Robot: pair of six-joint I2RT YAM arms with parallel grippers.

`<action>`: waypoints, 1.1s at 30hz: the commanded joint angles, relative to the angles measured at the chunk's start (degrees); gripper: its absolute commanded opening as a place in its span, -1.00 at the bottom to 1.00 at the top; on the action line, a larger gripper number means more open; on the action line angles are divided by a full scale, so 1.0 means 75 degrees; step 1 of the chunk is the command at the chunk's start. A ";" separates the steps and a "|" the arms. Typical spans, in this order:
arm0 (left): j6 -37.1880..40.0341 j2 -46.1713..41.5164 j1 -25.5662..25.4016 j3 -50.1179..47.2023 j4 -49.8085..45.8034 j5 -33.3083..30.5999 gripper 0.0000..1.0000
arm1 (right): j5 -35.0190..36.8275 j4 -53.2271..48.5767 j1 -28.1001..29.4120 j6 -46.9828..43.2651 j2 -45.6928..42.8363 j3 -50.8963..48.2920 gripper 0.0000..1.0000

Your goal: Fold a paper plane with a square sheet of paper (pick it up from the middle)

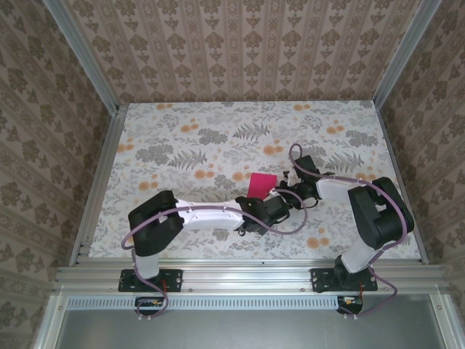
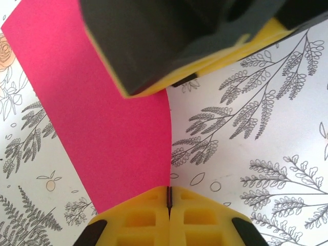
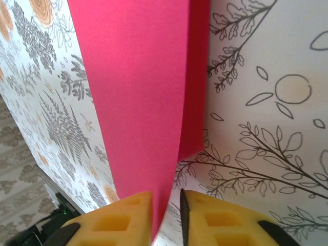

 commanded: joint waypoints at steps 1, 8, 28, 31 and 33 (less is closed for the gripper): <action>-0.0113 -0.0515 0.0283 -0.0341 0.0338 0.0738 -1.00 | 0.0092 -0.0589 -0.0222 -0.0319 -0.0367 0.0192 -0.48; -0.0062 -0.0858 0.0767 -0.0763 0.0749 0.1953 -1.00 | 0.0289 -0.1053 -0.0391 -0.0763 -0.0728 0.0728 -0.51; -0.0054 -0.0771 0.1327 -0.0602 0.0843 0.3281 -1.00 | 0.0302 -0.2470 0.0174 -0.2492 0.2237 0.3254 -0.82; -0.0067 -0.0759 0.1453 -0.0591 0.0882 0.3533 -1.00 | 0.0503 -0.2773 0.0220 -0.2959 0.2531 0.3451 -0.82; -0.0063 -0.0730 0.1550 -0.0589 0.0886 0.3707 -1.00 | 0.0668 -0.3081 0.0239 -0.3187 0.2690 0.3505 -0.83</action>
